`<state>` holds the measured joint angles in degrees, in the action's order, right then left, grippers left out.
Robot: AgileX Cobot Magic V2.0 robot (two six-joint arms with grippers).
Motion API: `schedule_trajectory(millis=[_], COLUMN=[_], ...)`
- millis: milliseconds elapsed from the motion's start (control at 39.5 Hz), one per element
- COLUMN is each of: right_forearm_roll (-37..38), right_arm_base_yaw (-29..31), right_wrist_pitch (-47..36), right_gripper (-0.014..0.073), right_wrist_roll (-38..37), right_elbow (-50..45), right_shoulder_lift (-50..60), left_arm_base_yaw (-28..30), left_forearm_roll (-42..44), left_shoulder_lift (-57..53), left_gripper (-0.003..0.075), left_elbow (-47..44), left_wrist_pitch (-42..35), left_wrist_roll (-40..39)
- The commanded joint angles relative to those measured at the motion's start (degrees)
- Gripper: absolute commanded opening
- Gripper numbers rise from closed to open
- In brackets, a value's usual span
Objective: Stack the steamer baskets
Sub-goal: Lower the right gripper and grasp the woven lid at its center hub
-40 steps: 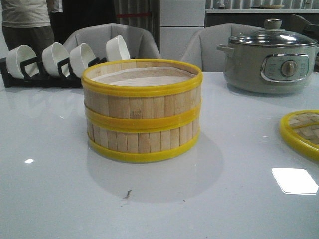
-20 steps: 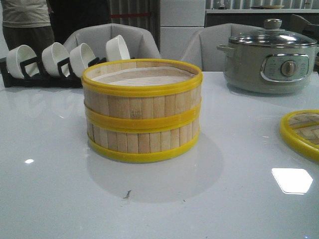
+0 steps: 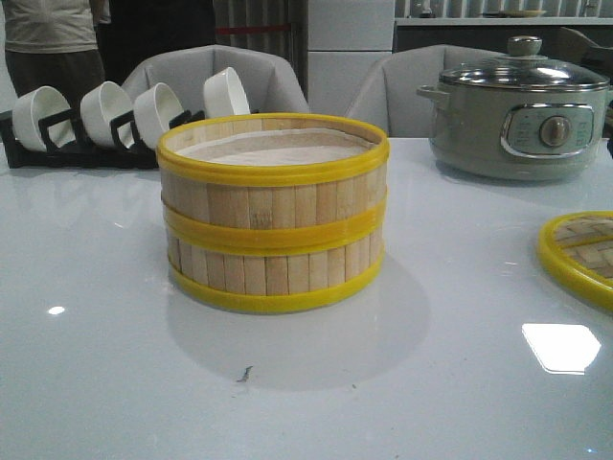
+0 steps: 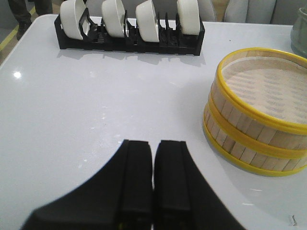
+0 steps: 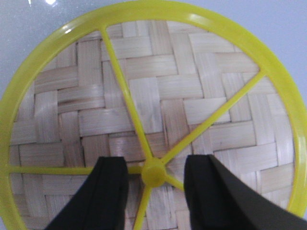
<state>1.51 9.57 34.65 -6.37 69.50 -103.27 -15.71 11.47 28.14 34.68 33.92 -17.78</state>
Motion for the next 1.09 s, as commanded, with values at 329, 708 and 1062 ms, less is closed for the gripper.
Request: schedule_trajectory(millis=[329,708,1062], right_forearm_roll=[-0.59,-0.89,-0.89], right_arm_base_yaw=[0.26,0.26,0.21], right_wrist_pitch=[-1.87,-1.64,-1.01], right_gripper=[0.0393,0.0279,0.0049], right_wrist_roll=[0.41,0.41,0.41], right_elbow=[1.98,2.05,2.11], right_shoulder_lift=[1.32,0.82,0.70], left_arm_base_yaw=[0.25,0.25,0.25], left_forearm_roll=[0.13,0.13,0.13], left_shoulder_lift=[0.23,0.23,0.23], left_gripper=[0.0094,0.0094,0.0094], left_elbow=[1.52,1.52,1.52], left_wrist_pitch=[-4.41,-4.41,-4.41], left_wrist_roll=[-0.51,-0.51,-0.51])
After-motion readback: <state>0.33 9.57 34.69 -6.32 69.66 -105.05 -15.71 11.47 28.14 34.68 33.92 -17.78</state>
